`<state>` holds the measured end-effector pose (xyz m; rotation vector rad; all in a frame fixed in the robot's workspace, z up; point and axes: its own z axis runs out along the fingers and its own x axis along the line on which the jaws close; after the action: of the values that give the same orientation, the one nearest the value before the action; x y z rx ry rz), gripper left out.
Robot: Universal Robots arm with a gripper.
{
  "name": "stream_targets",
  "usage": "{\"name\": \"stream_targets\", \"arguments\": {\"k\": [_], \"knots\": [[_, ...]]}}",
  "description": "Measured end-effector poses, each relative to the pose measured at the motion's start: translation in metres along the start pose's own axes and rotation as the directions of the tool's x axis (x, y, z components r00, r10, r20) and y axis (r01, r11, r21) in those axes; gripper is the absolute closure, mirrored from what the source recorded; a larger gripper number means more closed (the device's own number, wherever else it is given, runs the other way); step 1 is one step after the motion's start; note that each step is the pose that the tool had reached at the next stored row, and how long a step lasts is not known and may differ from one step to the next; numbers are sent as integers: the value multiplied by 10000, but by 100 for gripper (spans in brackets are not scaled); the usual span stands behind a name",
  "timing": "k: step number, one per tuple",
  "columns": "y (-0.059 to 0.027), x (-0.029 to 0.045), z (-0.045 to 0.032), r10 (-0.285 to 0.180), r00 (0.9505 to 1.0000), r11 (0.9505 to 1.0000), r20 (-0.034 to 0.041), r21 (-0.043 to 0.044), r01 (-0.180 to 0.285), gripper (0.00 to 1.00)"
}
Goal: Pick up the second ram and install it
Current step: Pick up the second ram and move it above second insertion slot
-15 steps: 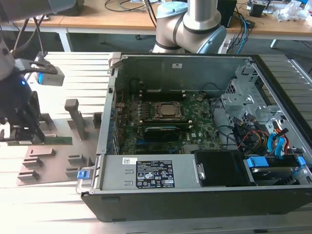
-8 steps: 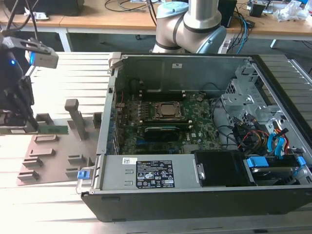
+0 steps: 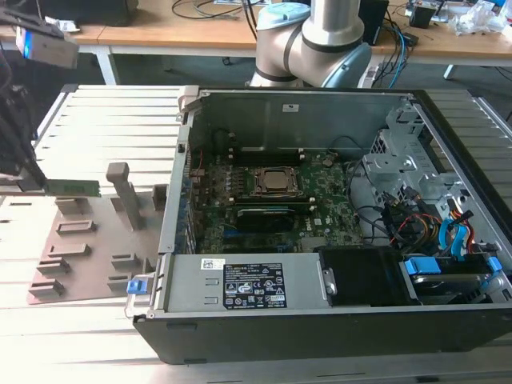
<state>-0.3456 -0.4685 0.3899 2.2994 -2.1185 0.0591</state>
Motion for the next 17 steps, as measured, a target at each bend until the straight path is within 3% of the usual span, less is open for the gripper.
{"name": "stream_targets", "arguments": {"k": [2, 5, 8, 11, 17], "knots": [[-2, 6, -154, 134, 9999, 9999, -1, -6, -134, 87], [-3, 7, -206, 577, 9983, 9983, -9, -22, -577, 87], [-5, 12, -325, 621, 9981, 9981, -3, -22, -621, 87], [-20, 14, -327, 632, 9980, 9980, -17, -26, -632, 87], [-354, 38, -306, 644, 9979, 9979, -17, -25, -644, 87]]}}
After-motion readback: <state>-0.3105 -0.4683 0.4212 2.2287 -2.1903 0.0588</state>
